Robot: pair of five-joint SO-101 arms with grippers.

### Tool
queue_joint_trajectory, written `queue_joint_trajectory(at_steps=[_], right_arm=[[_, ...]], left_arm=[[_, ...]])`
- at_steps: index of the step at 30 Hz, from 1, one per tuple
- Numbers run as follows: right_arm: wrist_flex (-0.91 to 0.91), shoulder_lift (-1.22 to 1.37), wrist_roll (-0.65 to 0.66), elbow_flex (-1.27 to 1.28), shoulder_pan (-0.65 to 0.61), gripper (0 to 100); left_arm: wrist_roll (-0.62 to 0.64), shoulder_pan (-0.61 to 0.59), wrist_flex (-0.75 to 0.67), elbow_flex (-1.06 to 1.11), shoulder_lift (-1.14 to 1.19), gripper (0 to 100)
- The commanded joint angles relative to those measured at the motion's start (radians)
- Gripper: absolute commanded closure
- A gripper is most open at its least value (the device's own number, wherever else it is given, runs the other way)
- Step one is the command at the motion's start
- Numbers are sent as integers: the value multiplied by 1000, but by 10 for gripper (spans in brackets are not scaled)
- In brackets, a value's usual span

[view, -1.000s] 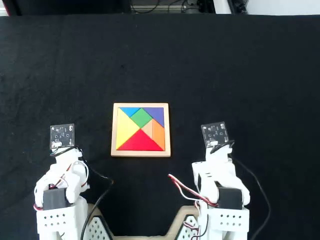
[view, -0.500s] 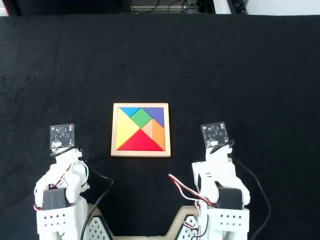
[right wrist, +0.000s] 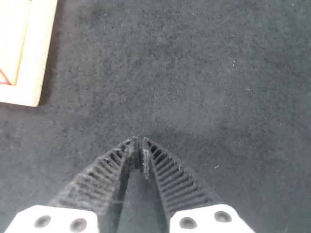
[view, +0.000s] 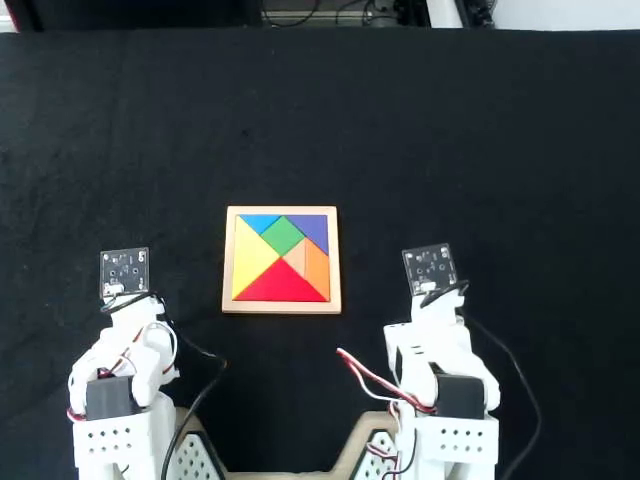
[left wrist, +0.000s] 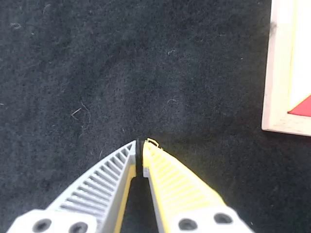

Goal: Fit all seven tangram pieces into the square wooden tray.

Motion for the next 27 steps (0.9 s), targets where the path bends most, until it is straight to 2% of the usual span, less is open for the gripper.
queue_joint_trajectory(at_steps=[1,27], right_arm=[[-2,-68,-5,1,-8,987],[-2,-68,-5,1,-8,987]], left_arm=[[9,2,-21,18,-6,970],[9,10,-21,18,-6,970]])
